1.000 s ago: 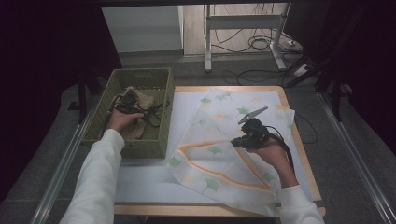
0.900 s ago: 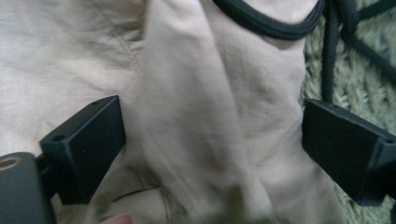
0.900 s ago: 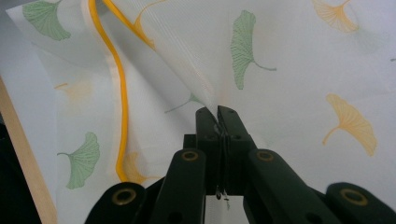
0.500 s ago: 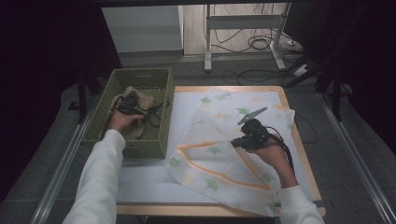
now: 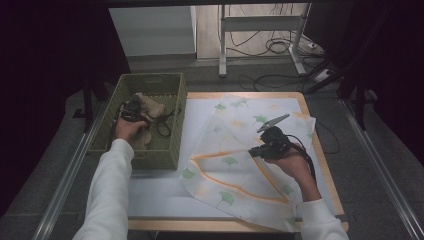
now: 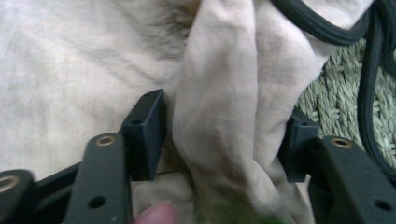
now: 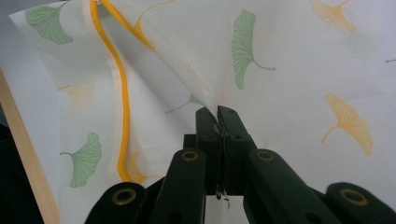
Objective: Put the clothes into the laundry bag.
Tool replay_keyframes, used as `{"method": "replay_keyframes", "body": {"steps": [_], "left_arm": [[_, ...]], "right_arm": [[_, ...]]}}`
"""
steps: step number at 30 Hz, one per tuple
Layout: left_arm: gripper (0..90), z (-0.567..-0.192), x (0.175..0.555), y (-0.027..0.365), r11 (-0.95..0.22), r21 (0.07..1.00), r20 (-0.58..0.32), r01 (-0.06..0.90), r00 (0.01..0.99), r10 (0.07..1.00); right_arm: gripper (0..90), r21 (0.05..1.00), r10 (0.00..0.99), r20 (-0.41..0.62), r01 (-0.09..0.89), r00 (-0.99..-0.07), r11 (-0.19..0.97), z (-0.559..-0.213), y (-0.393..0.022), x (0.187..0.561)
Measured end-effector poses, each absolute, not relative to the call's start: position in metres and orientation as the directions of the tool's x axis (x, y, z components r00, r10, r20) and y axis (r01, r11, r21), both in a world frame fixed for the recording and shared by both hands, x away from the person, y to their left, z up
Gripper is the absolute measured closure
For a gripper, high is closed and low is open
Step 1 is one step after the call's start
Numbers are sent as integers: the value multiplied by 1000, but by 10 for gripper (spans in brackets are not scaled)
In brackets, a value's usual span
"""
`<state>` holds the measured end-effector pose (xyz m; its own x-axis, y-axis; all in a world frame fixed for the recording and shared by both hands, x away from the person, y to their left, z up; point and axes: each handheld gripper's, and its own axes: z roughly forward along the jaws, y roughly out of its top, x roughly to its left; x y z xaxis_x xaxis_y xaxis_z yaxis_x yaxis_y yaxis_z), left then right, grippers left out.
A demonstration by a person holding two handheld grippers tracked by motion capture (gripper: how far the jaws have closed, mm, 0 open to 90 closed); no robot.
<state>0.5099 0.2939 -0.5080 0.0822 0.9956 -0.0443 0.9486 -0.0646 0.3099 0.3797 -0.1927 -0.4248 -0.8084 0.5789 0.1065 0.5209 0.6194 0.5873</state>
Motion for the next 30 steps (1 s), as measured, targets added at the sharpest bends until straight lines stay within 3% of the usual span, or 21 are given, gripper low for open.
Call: {"method": "replay_keyframes", "body": {"steps": [7,17,30], "left_arm": [[597,-507,509,300,-10,315,-80,949,37,996],[504,-509,510,297,-49,316,-47,948,67,997],[752,-505,509,303,6,297,-77,955,17,997]], "right_arm": [[868,590,578,107,520,-809,618,-424,-193,379],[866,594,574,103,514,-812,620,-423,-193,379],[866,607,571,106,508,-814,611,-420,-195,378]]}}
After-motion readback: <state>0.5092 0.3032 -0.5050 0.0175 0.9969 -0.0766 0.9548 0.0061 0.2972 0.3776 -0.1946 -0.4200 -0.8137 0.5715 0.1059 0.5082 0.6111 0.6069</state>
